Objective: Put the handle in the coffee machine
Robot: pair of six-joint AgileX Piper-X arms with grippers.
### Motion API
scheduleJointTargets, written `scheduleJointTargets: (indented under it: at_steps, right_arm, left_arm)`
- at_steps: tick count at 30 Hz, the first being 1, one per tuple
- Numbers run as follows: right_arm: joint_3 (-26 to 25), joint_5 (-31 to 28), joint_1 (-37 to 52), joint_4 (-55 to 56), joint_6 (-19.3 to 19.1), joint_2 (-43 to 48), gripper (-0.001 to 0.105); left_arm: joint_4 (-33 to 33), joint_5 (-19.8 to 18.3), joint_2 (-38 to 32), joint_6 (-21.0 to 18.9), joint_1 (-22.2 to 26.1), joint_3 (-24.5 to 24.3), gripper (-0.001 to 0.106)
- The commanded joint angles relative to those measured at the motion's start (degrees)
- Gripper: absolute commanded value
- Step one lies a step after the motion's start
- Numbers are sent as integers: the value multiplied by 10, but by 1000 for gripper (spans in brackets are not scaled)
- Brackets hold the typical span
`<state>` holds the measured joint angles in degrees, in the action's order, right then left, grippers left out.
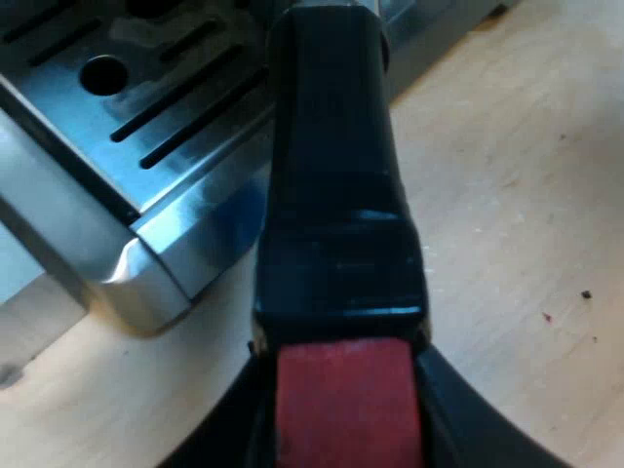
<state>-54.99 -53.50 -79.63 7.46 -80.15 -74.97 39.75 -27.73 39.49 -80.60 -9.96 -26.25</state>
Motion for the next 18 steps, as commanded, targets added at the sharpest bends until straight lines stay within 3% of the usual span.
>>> scheduleJointTargets:
  at_steps: [1, 11, 15, 18]
  right_arm:
    - [-2, -30, -1, -43, -8, -26, 93]
    - [12, -68, 1, -142, -15, -79, 93]
    - [37, -78, 1, -203, -46, -79, 93]
    - [60, -26, 1, -264, -97, -79, 93]
  left_arm:
    - [-23, -14, -3, 4, 2, -9, 0]
    - [-23, -12, -3, 12, 2, -9, 0]
    - [-23, -12, -3, 12, 2, -9, 0]
    - [-23, -12, -3, 12, 2, -9, 0]
